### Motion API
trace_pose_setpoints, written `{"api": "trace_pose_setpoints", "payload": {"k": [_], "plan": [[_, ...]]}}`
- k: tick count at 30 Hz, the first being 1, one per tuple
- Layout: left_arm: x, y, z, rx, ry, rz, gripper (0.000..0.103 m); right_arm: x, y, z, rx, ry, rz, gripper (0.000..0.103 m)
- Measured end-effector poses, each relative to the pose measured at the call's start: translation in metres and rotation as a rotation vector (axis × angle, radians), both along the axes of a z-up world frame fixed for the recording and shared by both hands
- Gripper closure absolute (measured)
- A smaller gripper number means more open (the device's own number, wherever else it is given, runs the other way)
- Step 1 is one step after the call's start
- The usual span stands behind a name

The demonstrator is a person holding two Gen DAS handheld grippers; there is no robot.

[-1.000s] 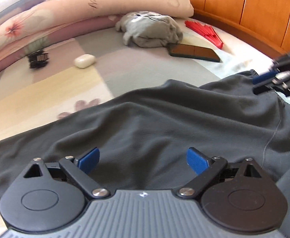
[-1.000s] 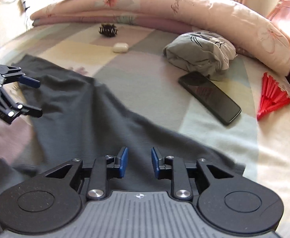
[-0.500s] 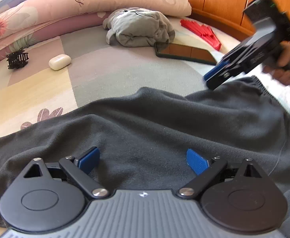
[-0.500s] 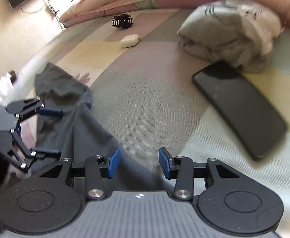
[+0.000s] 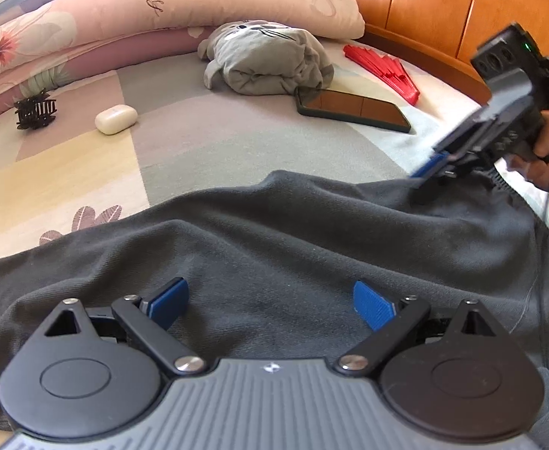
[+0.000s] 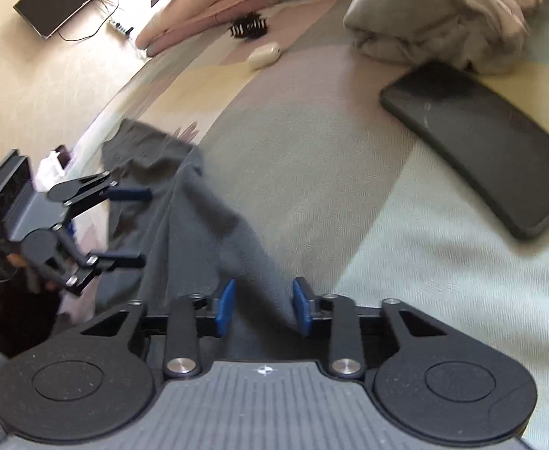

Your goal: Fold clothes

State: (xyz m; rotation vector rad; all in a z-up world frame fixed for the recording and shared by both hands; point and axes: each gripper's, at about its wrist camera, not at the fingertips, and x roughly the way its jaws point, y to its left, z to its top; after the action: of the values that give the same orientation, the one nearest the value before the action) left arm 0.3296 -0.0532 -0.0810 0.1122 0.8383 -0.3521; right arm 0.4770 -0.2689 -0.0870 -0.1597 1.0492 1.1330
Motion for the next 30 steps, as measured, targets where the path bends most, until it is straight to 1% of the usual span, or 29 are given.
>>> {"api": "trace_pose_setpoints", "payload": {"k": [1, 2, 3, 5, 8, 9, 11, 13, 14, 15, 17, 18, 21, 22, 23, 24, 25, 27, 30], "plan": [[-0.001, -0.001, 0.0, 0.007, -0.004, -0.002, 0.008, -0.003, 0.001, 0.001, -0.008, -0.018, -0.001, 0.081], [-0.001, -0.001, 0.001, 0.011, -0.009, -0.002, 0.008, -0.005, 0.002, 0.001, -0.016, -0.035, -0.003, 0.093], [-0.002, 0.0, 0.002, 0.009, -0.013, 0.0, 0.008, -0.008, 0.003, 0.002, -0.024, -0.053, -0.004, 0.097], [-0.002, 0.004, 0.004, -0.005, -0.017, 0.007, 0.008, -0.012, 0.003, 0.004, -0.038, -0.087, -0.013, 0.099], [-0.001, 0.01, 0.006, -0.025, -0.019, 0.021, 0.008, -0.002, -0.011, 0.011, -0.036, -0.137, -0.108, 0.099], [-0.001, 0.011, 0.007, -0.026, -0.023, 0.023, 0.008, 0.001, -0.016, 0.013, -0.034, -0.151, -0.142, 0.101], [-0.002, 0.014, 0.009, -0.028, -0.029, 0.026, 0.008, 0.012, -0.025, 0.011, -0.038, -0.143, -0.222, 0.102], [-0.002, 0.018, 0.013, -0.04, -0.038, 0.033, 0.008, 0.02, -0.03, 0.006, -0.085, -0.137, -0.289, 0.102], [-0.003, 0.021, 0.014, -0.047, -0.042, 0.037, 0.008, 0.02, -0.03, 0.008, -0.085, -0.132, -0.297, 0.101], [-0.002, 0.024, 0.016, -0.053, -0.043, 0.042, 0.008, 0.018, -0.029, 0.012, -0.074, -0.133, -0.297, 0.097], [-0.002, 0.029, 0.017, -0.054, -0.039, 0.054, 0.008, 0.011, -0.019, 0.023, -0.033, -0.14, -0.249, 0.093], [-0.001, 0.03, 0.017, -0.051, -0.038, 0.06, 0.008, 0.007, -0.012, 0.028, -0.015, -0.144, -0.221, 0.084], [-0.001, 0.033, 0.019, -0.045, -0.04, 0.067, 0.008, 0.0, 0.024, 0.032, -0.012, -0.145, -0.137, 0.075], [-0.002, 0.034, 0.02, -0.045, -0.042, 0.065, 0.008, -0.001, 0.039, 0.031, -0.017, -0.14, -0.111, 0.074], [-0.002, 0.035, 0.02, -0.047, -0.044, 0.065, 0.008, -0.003, 0.051, 0.027, -0.027, -0.143, -0.09, 0.071], [-0.003, 0.035, 0.021, -0.049, -0.046, 0.065, 0.008, -0.004, 0.064, 0.023, -0.037, -0.147, -0.069, 0.066], [-0.003, 0.036, 0.021, -0.054, -0.044, 0.062, 0.008, -0.006, 0.076, 0.018, -0.047, -0.151, -0.048, 0.063], [-0.002, 0.037, 0.02, -0.051, -0.035, 0.052, 0.008, -0.01, 0.095, 0.008, -0.068, -0.167, -0.021, 0.063], [-0.001, 0.037, 0.018, -0.049, -0.018, 0.041, 0.008, -0.01, 0.105, 0.007, -0.098, -0.243, -0.073, 0.067]]}}
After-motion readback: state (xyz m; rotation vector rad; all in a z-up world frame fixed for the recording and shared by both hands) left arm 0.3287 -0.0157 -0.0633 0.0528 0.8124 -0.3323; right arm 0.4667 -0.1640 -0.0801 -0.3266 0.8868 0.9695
